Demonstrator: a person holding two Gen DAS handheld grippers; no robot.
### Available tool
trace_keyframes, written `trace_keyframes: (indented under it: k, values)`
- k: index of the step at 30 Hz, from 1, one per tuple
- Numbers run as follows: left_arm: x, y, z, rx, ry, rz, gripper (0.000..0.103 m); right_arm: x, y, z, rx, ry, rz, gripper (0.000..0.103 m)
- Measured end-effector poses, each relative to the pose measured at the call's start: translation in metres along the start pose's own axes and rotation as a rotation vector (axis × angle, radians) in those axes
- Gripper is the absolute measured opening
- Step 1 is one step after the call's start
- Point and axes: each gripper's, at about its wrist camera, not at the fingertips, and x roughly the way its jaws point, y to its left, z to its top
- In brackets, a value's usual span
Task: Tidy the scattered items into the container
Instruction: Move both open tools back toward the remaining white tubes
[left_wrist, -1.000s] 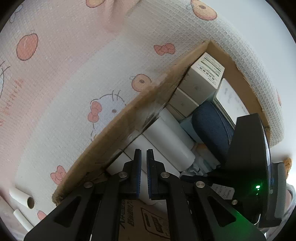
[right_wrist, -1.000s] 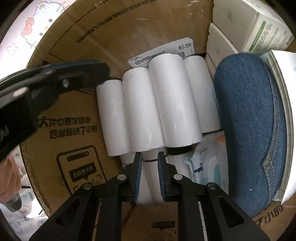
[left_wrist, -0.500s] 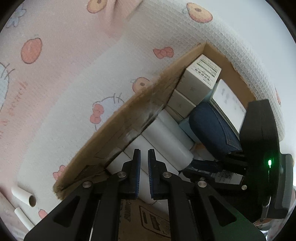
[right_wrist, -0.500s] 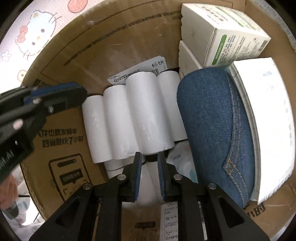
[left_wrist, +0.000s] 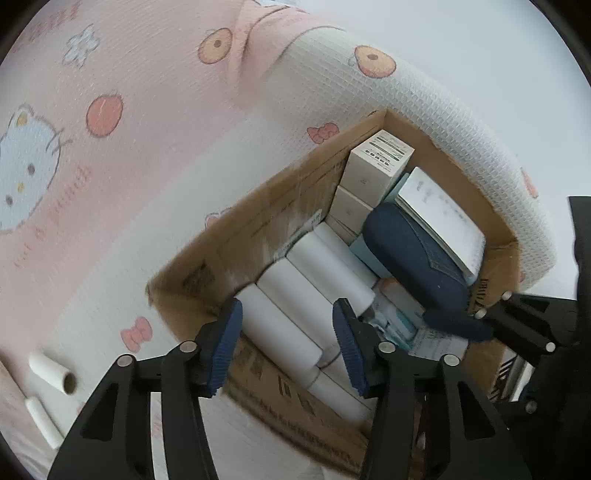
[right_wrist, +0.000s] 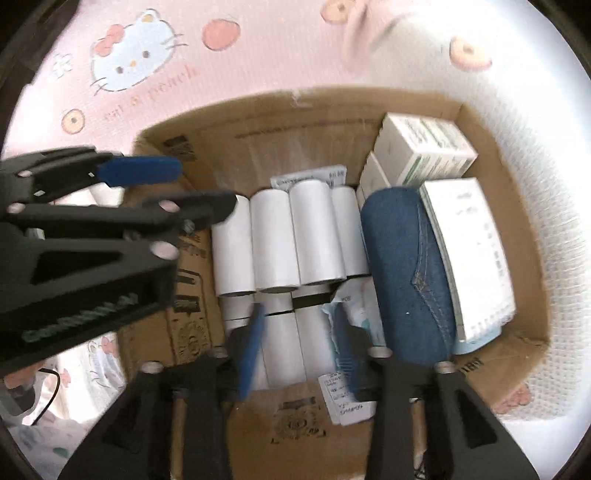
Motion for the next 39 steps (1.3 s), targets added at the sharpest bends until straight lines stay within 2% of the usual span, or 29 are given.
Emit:
trace_keyframes:
  k: [6, 9, 15, 19, 22, 28, 30, 32, 35, 39]
  values:
    - [-0.032, 0.006, -0.029, -0.017, -0.203, -0.096, 0.069, -0.018, 0.016, -0.001, -0.016, -0.074, -0.035, 0.057]
    - [-0.041, 0.016, -0.044, -0.051, -0.29, -0.155, 0.07, -0.023, 0.02, -0.012, -0.003, -0.113, -0.07, 0.058]
    - [-0.058, 0.026, -0.064, -0.053, -0.325, -0.151, 0.071, -0.026, 0.026, -0.016, 0.015, -0.167, -0.14, 0.061]
    - [-0.071, 0.033, -0.084, -0.038, -0.368, -0.106, 0.071, -0.028, 0.035, -0.017, -0.007, -0.188, -0.163, 0.062]
    - [-0.072, 0.042, -0.103, -0.042, -0.368, -0.069, 0.071, -0.029, 0.044, -0.021, -0.06, -0.204, -0.164, 0.062]
    - [-0.064, 0.084, -0.157, -0.22, -0.28, -0.053, 0.071, -0.032, 0.077, -0.023, -0.197, -0.235, -0.248, 0.062]
    - [-0.067, 0.099, -0.17, -0.27, -0.28, -0.01, 0.071, -0.036, 0.093, -0.021, -0.248, -0.269, -0.283, 0.062]
    - [-0.074, 0.115, -0.18, -0.316, -0.296, 0.081, 0.071, -0.04, 0.107, -0.019, -0.297, -0.305, -0.324, 0.064]
    - [-0.089, 0.134, -0.193, -0.351, -0.328, 0.213, 0.071, -0.044, 0.128, -0.016, -0.359, -0.343, -0.308, 0.068]
    - [-0.101, 0.158, -0.217, -0.419, -0.329, 0.245, 0.071, -0.045, 0.155, -0.011, -0.425, -0.392, -0.259, 0.074]
